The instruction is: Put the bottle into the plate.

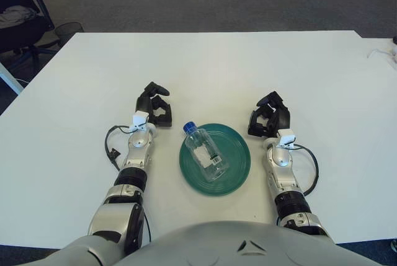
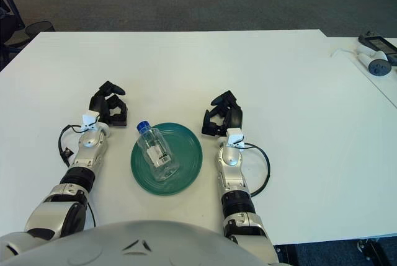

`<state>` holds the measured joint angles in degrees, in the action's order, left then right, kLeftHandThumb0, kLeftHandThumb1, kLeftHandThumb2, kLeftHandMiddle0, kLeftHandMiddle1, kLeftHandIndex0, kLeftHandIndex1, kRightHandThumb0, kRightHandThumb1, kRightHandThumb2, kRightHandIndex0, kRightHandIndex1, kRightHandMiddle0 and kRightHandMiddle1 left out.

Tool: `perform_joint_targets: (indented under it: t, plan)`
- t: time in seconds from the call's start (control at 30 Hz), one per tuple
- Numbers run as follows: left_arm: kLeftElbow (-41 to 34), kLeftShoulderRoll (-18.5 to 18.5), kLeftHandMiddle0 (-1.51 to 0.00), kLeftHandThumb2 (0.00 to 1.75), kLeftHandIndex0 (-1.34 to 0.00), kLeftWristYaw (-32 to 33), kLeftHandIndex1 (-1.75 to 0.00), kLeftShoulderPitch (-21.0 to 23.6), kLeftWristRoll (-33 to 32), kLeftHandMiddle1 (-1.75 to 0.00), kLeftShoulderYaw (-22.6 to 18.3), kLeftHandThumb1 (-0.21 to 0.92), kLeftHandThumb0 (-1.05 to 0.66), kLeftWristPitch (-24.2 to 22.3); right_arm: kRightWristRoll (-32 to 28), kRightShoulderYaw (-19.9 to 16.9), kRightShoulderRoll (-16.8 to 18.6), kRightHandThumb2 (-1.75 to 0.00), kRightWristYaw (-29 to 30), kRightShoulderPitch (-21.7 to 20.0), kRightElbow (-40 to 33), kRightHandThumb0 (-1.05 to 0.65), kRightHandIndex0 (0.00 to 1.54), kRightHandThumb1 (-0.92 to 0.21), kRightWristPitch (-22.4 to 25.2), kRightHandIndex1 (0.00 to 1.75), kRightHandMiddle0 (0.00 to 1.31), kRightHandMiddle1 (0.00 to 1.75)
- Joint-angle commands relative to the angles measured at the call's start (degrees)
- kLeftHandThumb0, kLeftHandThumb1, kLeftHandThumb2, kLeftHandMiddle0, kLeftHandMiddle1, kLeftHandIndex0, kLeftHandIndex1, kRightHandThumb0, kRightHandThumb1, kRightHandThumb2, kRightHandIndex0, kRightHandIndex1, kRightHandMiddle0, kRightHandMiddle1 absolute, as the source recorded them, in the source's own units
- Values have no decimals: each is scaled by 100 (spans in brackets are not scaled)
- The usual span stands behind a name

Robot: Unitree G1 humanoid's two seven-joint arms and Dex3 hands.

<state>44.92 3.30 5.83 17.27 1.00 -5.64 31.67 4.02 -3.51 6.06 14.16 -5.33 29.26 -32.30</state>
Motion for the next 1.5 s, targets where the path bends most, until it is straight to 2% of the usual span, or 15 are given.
perform_joint_targets:
  t: [0.0,0.23,0.43,0.9,1.17,1.47]
  plan:
    - [189,-163,-93,174,-70,-54,-175,-135,125,-166,169,-8,0,20,-27,-65,-19,-161,11,576,385,0,83,-4,173,167,60,175]
    - [202,-275,-92,175,-70,21,-175,-176,155,-167,232,-8,0,281,-65,-61,-29,-160,-51,577,378,0,84,-5,197,165,59,175]
    - [-3,-331,-91,175,-70,58,-175,-278,220,-168,300,-8,0,138,-41,-63,-54,-160,-63,585,380,0,83,-5,151,167,59,175]
    - [-1072,-490,-91,175,-70,-214,-175,-741,110,-168,432,-8,0,-595,44,-64,-69,-162,53,586,399,0,85,-3,170,165,61,175]
    - [-1631,-503,-92,175,-70,-296,-175,-941,103,-167,481,-9,0,-1206,9,-68,-67,-162,7,586,402,0,88,-1,193,161,62,175]
    - [-2099,-527,-93,175,-71,-265,-175,-1096,156,-165,535,-9,0,-1590,15,-70,-50,-162,31,597,394,0,85,-3,166,166,61,175]
